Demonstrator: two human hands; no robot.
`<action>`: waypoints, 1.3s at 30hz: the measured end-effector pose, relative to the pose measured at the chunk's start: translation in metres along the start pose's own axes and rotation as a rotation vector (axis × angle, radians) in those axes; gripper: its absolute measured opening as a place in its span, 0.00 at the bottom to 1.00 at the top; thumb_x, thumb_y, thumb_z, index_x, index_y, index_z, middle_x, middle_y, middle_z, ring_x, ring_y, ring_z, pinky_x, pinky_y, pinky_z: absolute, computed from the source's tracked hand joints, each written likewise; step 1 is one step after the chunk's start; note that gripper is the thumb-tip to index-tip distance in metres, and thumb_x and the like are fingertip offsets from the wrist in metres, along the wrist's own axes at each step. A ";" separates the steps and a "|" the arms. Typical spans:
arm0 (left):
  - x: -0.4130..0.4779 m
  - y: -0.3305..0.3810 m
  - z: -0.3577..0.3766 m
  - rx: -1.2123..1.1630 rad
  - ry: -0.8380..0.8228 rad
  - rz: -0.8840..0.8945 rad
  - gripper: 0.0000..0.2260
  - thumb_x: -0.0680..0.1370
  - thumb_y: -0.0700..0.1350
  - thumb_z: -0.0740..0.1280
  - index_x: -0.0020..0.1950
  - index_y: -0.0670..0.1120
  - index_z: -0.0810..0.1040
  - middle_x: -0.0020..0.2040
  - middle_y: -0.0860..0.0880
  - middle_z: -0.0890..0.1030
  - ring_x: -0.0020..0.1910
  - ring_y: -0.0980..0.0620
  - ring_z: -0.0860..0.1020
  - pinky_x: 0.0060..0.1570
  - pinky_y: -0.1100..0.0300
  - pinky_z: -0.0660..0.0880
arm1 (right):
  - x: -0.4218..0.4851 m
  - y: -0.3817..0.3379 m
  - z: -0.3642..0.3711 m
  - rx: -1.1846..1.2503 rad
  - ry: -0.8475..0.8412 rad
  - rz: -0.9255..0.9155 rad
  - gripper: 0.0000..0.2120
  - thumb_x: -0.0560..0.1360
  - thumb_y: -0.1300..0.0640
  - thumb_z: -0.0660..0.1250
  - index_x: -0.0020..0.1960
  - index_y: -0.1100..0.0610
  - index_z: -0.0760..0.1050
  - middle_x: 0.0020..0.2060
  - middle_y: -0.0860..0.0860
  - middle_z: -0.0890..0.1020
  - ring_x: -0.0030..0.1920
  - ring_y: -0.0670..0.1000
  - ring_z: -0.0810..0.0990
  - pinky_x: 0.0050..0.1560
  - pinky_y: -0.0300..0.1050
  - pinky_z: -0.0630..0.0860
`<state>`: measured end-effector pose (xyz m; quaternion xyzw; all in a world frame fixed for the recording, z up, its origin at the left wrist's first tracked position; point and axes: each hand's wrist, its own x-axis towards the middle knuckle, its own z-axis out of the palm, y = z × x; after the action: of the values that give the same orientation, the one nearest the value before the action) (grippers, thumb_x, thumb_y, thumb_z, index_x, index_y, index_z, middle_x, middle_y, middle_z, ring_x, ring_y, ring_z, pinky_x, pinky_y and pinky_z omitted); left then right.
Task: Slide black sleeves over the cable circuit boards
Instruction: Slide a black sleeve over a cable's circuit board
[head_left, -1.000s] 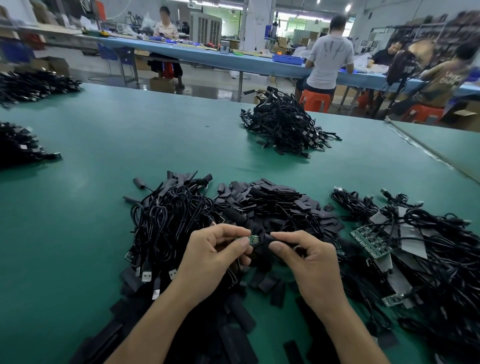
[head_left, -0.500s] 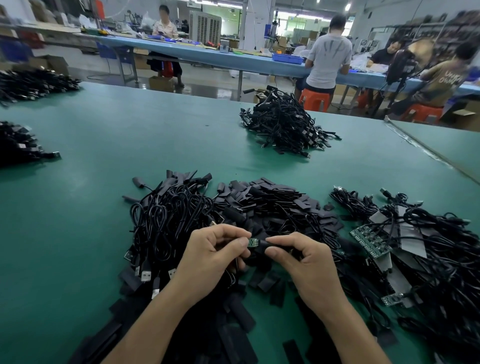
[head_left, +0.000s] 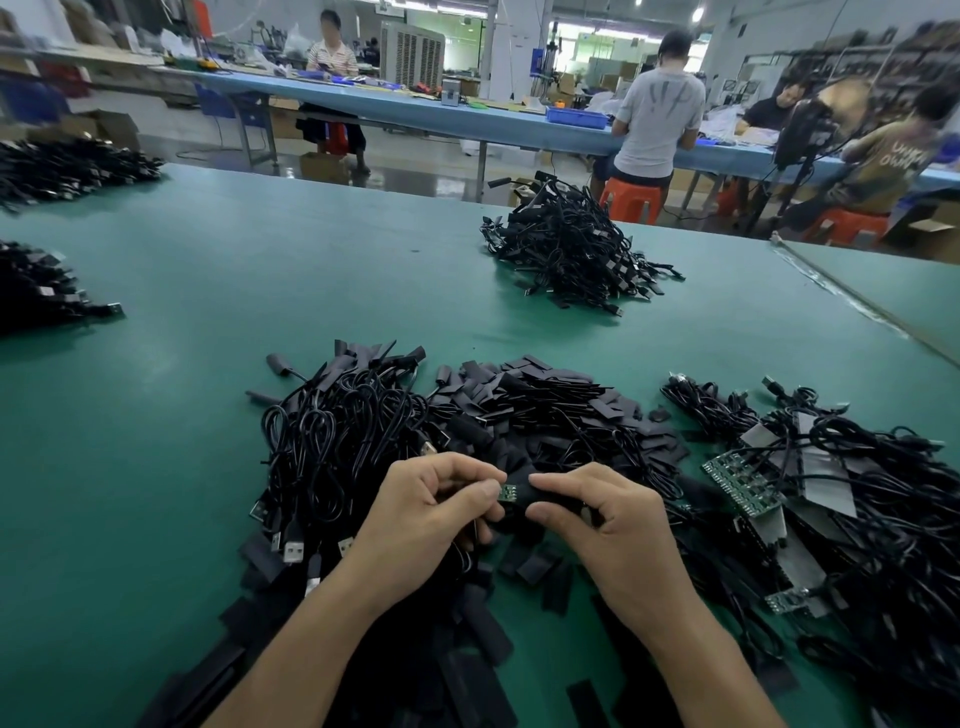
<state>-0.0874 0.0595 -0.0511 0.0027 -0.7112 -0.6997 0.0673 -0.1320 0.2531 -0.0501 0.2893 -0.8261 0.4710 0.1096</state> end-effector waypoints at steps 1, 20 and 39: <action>0.000 0.000 0.000 -0.001 0.000 0.001 0.06 0.79 0.35 0.69 0.48 0.44 0.84 0.36 0.44 0.84 0.30 0.52 0.80 0.32 0.62 0.77 | 0.000 0.000 -0.001 -0.019 -0.006 -0.007 0.14 0.69 0.51 0.73 0.53 0.54 0.85 0.44 0.44 0.83 0.47 0.43 0.81 0.47 0.30 0.72; -0.002 0.001 0.002 0.149 -0.070 0.039 0.08 0.79 0.43 0.71 0.54 0.55 0.79 0.40 0.49 0.85 0.38 0.50 0.82 0.42 0.55 0.79 | -0.003 -0.003 0.009 -0.010 0.025 -0.058 0.11 0.72 0.50 0.72 0.53 0.51 0.84 0.43 0.41 0.82 0.46 0.41 0.82 0.47 0.32 0.75; -0.003 -0.003 0.003 0.368 0.134 0.153 0.04 0.74 0.41 0.76 0.45 0.51 0.85 0.36 0.57 0.85 0.35 0.59 0.83 0.39 0.66 0.79 | -0.003 0.000 0.005 -0.063 0.080 -0.056 0.15 0.71 0.54 0.76 0.56 0.53 0.83 0.45 0.41 0.82 0.47 0.40 0.81 0.47 0.28 0.73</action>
<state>-0.0854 0.0628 -0.0542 0.0074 -0.8191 -0.5492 0.1656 -0.1292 0.2497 -0.0536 0.2898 -0.8270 0.4526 0.1648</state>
